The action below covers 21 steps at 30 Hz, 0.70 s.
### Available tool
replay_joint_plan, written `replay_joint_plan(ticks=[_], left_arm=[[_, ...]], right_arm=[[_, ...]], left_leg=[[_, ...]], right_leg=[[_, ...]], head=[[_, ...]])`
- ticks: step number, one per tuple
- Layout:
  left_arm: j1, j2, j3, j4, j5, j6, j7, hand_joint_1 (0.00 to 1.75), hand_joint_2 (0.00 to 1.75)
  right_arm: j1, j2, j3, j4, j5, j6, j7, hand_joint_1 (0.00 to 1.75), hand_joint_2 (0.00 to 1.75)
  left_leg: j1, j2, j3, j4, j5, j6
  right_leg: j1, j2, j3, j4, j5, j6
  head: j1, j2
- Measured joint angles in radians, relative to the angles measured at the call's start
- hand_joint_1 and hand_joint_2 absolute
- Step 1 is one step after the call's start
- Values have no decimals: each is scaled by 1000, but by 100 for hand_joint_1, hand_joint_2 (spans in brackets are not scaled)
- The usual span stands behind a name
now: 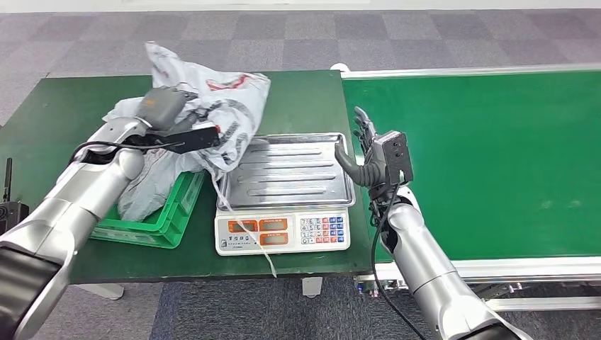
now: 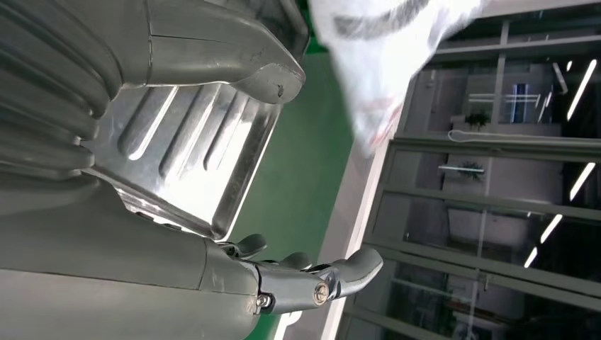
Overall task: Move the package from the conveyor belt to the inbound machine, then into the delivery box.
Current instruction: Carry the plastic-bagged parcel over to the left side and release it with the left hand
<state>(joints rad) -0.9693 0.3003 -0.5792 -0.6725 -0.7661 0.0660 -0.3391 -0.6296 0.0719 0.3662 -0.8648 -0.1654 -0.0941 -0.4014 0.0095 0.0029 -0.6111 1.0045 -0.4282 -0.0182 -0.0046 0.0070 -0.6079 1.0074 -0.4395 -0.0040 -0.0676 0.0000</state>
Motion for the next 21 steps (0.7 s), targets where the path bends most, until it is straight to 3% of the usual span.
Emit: replay_joint_plan(ticks=[4, 7, 16, 17, 20, 21], left_arm=[[62, 61, 76, 23, -100, 99, 82, 175, 175], [122, 90, 151, 20, -175, 124, 129, 175, 175], [271, 133, 319, -41, -251, 43, 174, 175, 175], [282, 135, 329, -49, -261, 32, 177, 140, 175], [309, 133, 357, -70, -259, -1, 155, 9, 175], [317, 131, 367, -76, -250, -11, 140, 0, 175]], right_arm=[[-2, -4, -14, 0, 6, -7, 9, 0, 175], [2, -7, -27, 0, 10, -6, 15, 0, 175], [23, -9, -51, -1, 23, 4, 19, 0, 175], [28, -9, -53, -4, 25, 4, 19, 0, 175], [49, -9, -60, -19, 36, 3, 21, 0, 175], [57, -9, -62, -25, 39, 1, 21, 0, 175]], left_leg=[[0, 0, 0, 0, 0, -1], [0, 0, 0, 0, -1, -1], [0, 0, 0, 0, -1, -1], [0, 0, 0, 0, -1, -1], [0, 0, 0, 0, -1, -1], [0, 0, 0, 0, -1, -1]], right_leg=[[0, 0, 0, 0, -1, -1], [0, 0, 0, 0, -1, -1], [0, 0, -1, 0, -1, -1], [0, 0, -1, 0, -1, -1], [0, -1, -1, 0, -1, -1], [0, -1, -1, 0, -1, -1]], head=[[0, 0], [0, 0], [0, 0], [0, 0], [0, 0], [0, 0]])
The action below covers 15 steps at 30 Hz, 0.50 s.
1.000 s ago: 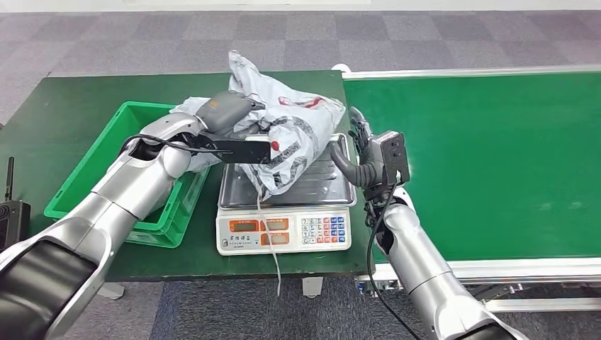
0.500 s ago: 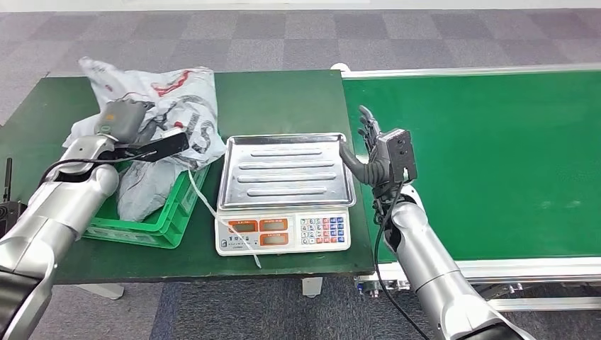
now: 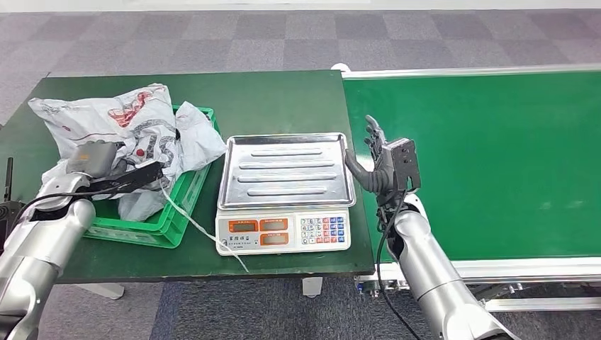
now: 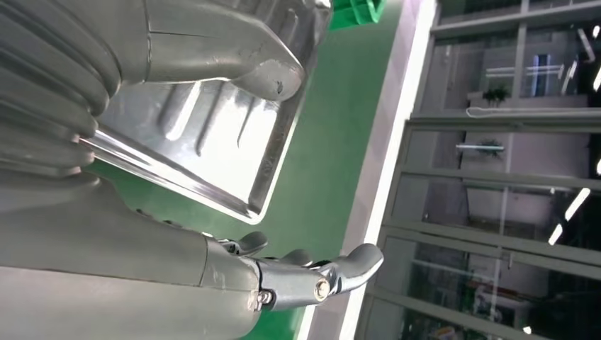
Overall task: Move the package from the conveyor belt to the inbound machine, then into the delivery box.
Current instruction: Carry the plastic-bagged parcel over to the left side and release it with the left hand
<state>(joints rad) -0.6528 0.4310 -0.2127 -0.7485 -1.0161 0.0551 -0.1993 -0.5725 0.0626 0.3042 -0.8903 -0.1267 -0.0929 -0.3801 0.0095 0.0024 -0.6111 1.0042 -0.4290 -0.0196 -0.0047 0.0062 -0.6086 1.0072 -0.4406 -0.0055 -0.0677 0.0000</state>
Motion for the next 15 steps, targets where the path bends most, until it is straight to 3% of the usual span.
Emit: replay_joint_plan(ticks=[8, 15], left_arm=[[28, -47, 53, -68, 113, -29, -90, 0, 175], [36, -118, 99, -197, 264, 33, -46, 0, 175]], right_arm=[[39, 0, -12, -43, 21, -11, 10, 0, 175], [66, 0, -12, -67, 34, -23, 13, 0, 175]], left_leg=[[0, -1, 0, 0, 0, 0], [0, -2, 0, 0, 0, 0]], right_leg=[[0, -1, 0, 0, 0, 0], [0, -2, 0, 0, 0, 0]], head=[[0, 0], [0, 0]])
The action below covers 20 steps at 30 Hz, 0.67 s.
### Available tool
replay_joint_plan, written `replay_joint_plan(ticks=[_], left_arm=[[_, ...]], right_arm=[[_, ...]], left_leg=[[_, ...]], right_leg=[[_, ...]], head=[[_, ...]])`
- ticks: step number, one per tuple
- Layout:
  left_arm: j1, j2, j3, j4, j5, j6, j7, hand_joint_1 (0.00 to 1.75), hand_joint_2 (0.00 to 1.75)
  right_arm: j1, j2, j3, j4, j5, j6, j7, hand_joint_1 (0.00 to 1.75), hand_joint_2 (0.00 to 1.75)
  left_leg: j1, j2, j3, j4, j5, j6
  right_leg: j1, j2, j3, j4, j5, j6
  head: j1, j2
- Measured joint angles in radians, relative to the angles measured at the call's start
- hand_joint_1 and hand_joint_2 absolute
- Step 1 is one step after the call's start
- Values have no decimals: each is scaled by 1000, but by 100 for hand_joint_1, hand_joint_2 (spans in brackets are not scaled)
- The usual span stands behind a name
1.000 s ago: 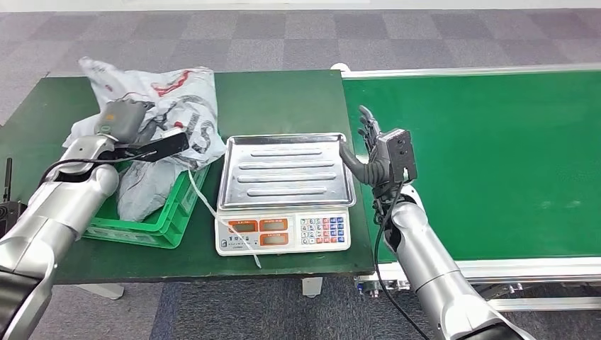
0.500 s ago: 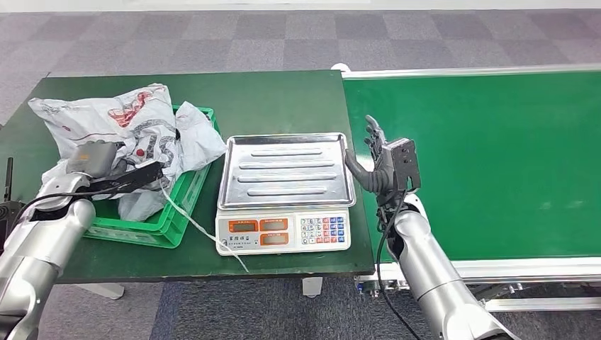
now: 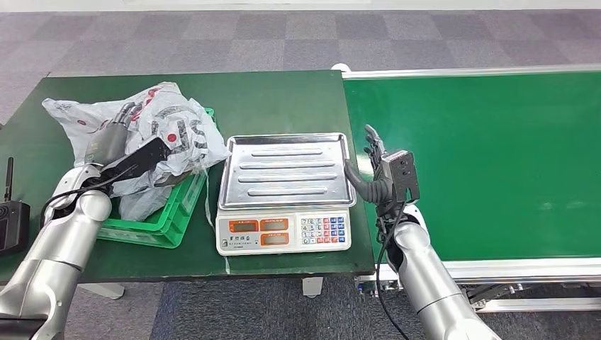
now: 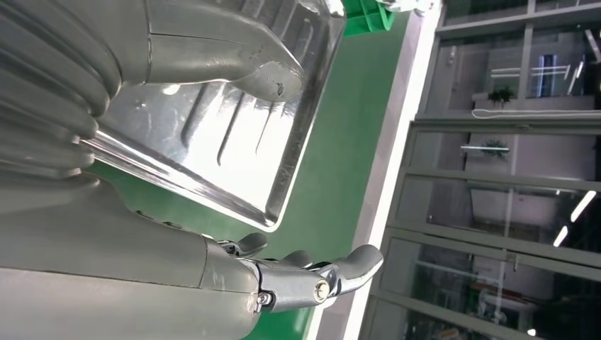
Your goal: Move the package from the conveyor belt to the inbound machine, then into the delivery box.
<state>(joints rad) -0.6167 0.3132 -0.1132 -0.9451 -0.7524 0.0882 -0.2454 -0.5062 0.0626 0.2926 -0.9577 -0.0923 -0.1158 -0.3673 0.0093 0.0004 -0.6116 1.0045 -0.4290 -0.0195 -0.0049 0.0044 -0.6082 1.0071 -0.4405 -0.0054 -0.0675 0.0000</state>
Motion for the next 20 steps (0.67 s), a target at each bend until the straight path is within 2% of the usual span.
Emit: replay_joint_plan(ticks=[4, 6, 9, 10, 12, 14, 15, 16, 18, 19, 20], left_arm=[[0, -24, 5, -92, -40, 103, 78, 0, 175], [0, -30, 4, -134, -139, 195, 143, 0, 175], [1, -32, 1, -187, -385, 358, 279, 0, 175], [4, -34, 0, -202, -457, 394, 315, 0, 175], [17, -40, -4, -225, -512, 410, 329, 0, 175], [37, -59, -9, -254, -457, 382, 280, 0, 175], [46, -74, -13, -270, -365, 338, 224, 0, 175], [55, -90, -15, -284, -235, 269, 158, 0, 175], [73, -127, -25, -299, 131, 68, 25, 0, 175], [83, -147, -30, -299, 315, -27, -28, 0, 175], [89, -158, -33, -298, 416, -78, -54, 0, 175]], right_arm=[[1, 2, 0, 3, 0, 8, 0, 0, 175], [-3, 7, 1, 10, 1, 13, -1, 0, 175], [-14, 20, 6, 26, 3, 13, -3, 0, 175], [-18, 26, 8, 33, 3, 12, -5, 0, 175], [-27, 35, 13, 47, 4, 8, -10, 0, 175], [-42, 43, 22, 68, 2, 8, -22, 0, 175], [-51, 47, 28, 81, -1, 13, -30, 0, 175], [-62, 51, 34, 94, -4, 21, -38, 0, 175], [-84, 60, 49, 118, -10, 39, -53, 0, 175], [-93, 66, 58, 128, -12, 40, -59, 0, 175], [-98, 70, 62, 132, -12, 42, -62, 0, 175]], left_leg=[[0, 1, 0, 0, 0, 0], [1, 1, 0, 0, 0, 0], [1, 1, 0, 0, 0, 0], [1, 0, 0, 0, 0, 0], [1, 0, 0, 0, 0, 0], [1, 0, 0, 0, 0, 0], [1, 0, 0, 0, 0, 0], [0, 0, 0, 0, 0, 0], [0, 0, 0, 0, 0, 0], [-1, 0, 0, 0, 0, 0], [-1, 0, 0, 0, 0, 0]], right_leg=[[0, 0, 0, 0, 0, 0], [0, 0, 0, 0, 0, 0], [0, 0, 0, 0, 0, 0], [0, 0, 0, 0, 0, 0], [0, 0, 0, 0, 0, 0], [0, 0, 0, 0, 0, 0], [0, 0, 0, 0, 0, 0], [0, 0, 0, 0, 0, 0], [-1, 0, 0, 0, 0, 0], [-1, 0, 0, 0, 0, 0], [-1, 0, 0, 0, 0, 0]], head=[[0, 0], [0, 0], [0, 0], [0, 0], [0, 0], [0, 0], [0, 0], [0, 0], [0, 0], [0, 0], [0, 0]])
